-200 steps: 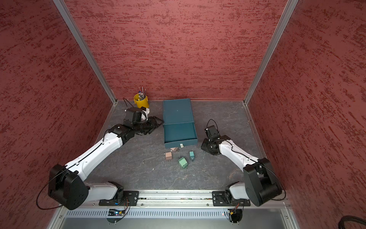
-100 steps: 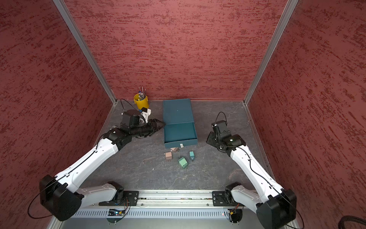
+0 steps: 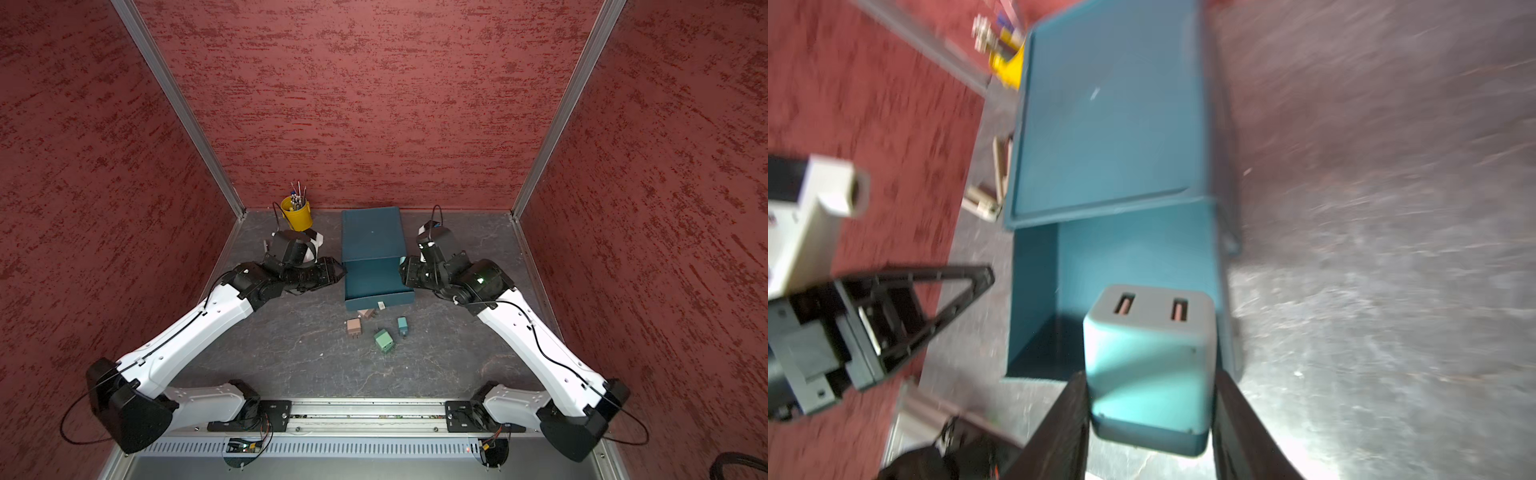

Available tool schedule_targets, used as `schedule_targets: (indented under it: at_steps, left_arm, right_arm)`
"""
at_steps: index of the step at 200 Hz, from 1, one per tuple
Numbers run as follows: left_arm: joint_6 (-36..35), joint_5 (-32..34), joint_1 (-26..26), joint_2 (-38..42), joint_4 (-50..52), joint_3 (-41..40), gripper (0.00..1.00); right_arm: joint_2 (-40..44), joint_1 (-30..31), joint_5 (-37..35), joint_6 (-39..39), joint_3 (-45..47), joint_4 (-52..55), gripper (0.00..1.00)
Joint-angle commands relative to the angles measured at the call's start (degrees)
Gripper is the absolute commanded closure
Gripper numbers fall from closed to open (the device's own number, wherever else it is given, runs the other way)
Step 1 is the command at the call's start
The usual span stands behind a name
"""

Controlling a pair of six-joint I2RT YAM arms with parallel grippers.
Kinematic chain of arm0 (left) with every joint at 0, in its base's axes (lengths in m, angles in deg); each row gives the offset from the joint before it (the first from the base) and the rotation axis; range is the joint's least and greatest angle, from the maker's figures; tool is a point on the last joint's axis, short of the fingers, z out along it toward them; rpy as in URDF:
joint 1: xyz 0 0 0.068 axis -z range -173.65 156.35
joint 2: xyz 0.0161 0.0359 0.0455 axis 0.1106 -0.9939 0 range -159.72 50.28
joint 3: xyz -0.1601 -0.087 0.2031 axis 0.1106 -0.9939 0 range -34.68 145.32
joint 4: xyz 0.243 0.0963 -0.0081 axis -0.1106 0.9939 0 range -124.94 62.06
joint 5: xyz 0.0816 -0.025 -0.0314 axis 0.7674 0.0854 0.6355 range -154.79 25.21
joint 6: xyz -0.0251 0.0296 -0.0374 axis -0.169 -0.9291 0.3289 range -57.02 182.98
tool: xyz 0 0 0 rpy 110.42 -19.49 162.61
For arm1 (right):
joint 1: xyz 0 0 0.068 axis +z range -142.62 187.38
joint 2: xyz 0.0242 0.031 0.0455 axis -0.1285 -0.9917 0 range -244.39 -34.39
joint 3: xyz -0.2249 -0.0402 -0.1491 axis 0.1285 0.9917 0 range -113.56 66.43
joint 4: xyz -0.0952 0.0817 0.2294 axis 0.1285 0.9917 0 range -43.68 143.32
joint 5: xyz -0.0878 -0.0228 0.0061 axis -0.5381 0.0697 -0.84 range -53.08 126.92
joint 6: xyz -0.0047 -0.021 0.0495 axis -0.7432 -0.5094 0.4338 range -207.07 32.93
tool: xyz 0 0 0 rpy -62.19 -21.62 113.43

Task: Place the plugs into the drawer by color
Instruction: Place the plug in the drawer.

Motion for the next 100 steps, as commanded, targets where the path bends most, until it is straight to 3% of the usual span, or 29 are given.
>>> schedule_targets:
  at_steps: [1, 39, 54, 61, 70, 100]
  left_arm:
    - [-1.87, 2.09, 0.59, -0.73, 1.51, 1.37, 0.50]
    - [-1.92, 1.22, 2.00, -2.39, -0.08, 0.97, 0.51]
    - [-2.16, 1.22, 2.22, -2.85, -0.18, 0.92, 0.51]
    - [-2.25, 1.49, 2.35, -3.04, -0.08, 1.01, 0.53]
    - [-2.41, 1.92, 2.36, -3.27, 0.13, 1.16, 0.54]
    - [-2.85, 3.37, 2.36, -3.80, 0.48, 1.61, 0.61]
  right_arm:
    - [-2.53, 2.33, 2.88, 0.20, -1.02, -1.74, 1.00]
    - [-6.74, 2.54, -0.27, 0.56, -2.00, -1.90, 0.97]
    - [-8.15, 2.54, -1.31, 0.66, -3.16, -0.75, 0.77]
    - [-8.35, 2.53, -1.83, 0.71, -3.73, -0.19, 0.60]
    - [-8.22, 2.56, -2.60, 0.56, -3.98, 0.06, 0.45]
    - [-5.64, 2.59, -4.41, 0.13, -3.99, 0.54, 0.40]
